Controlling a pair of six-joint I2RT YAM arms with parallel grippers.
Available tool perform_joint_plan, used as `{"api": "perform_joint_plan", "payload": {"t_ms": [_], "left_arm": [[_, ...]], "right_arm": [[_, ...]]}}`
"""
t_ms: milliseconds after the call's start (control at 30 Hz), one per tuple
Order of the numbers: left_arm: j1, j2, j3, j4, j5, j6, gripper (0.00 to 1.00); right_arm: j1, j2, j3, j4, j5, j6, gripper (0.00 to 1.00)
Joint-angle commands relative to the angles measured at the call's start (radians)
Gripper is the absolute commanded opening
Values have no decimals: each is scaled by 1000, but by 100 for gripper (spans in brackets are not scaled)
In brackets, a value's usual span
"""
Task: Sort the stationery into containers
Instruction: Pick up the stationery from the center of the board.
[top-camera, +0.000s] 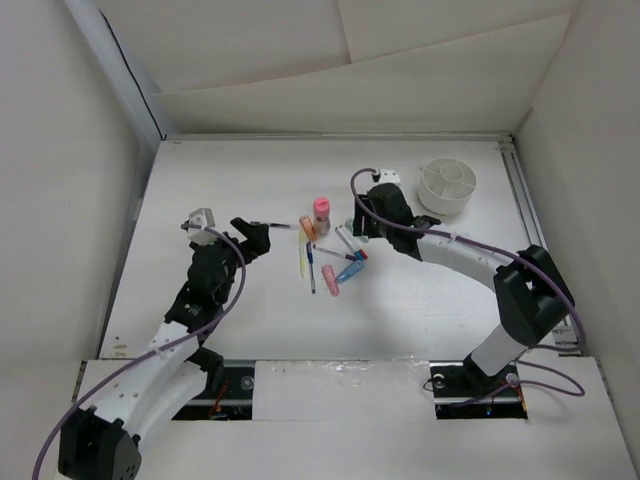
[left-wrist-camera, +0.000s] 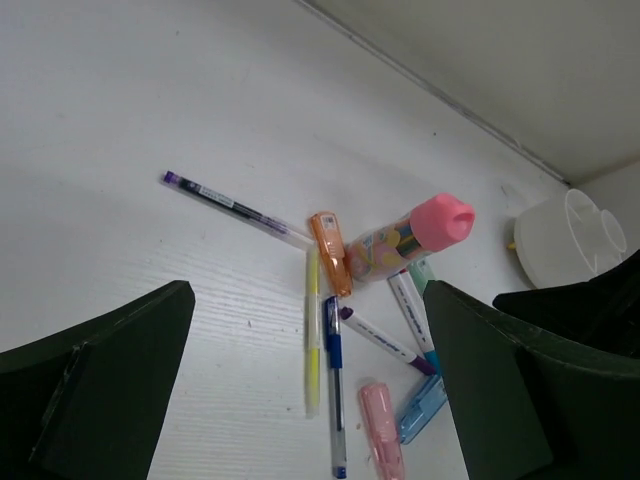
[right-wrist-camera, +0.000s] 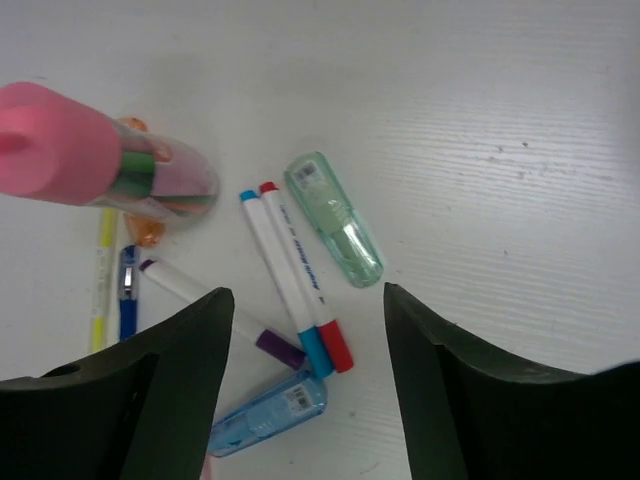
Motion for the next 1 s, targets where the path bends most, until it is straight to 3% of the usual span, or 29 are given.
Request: {"api": "perform_joint_plan", "payload": {"t_ms": [0, 100, 233, 467, 633, 867, 967], "left_arm": [[-3, -82, -17, 79, -66, 25, 100], [-3, -82, -17, 32, -132, -20, 100], [-3, -14, -26, 80, -132, -33, 100], [-3, -42, -14, 48, -153, -22, 100], [-3, -82, -5, -29, -244, -57, 100], [-3, -62, 6, -9, -181, -7, 100], [-3, -53, 6, 18, -135, 22, 78]], "right_arm": [[48, -50, 99, 29, -26, -48, 68], [99, -47, 147, 29, -119, -78, 85], [113, 26, 233, 29, -119, -78, 97], [122, 130, 375, -38, -84, -100, 99], [140, 190, 439, -75, -50, -100, 99], [140, 252, 514, -98, 22, -100, 99], [140, 296, 543, -121, 35, -100, 98]]}}
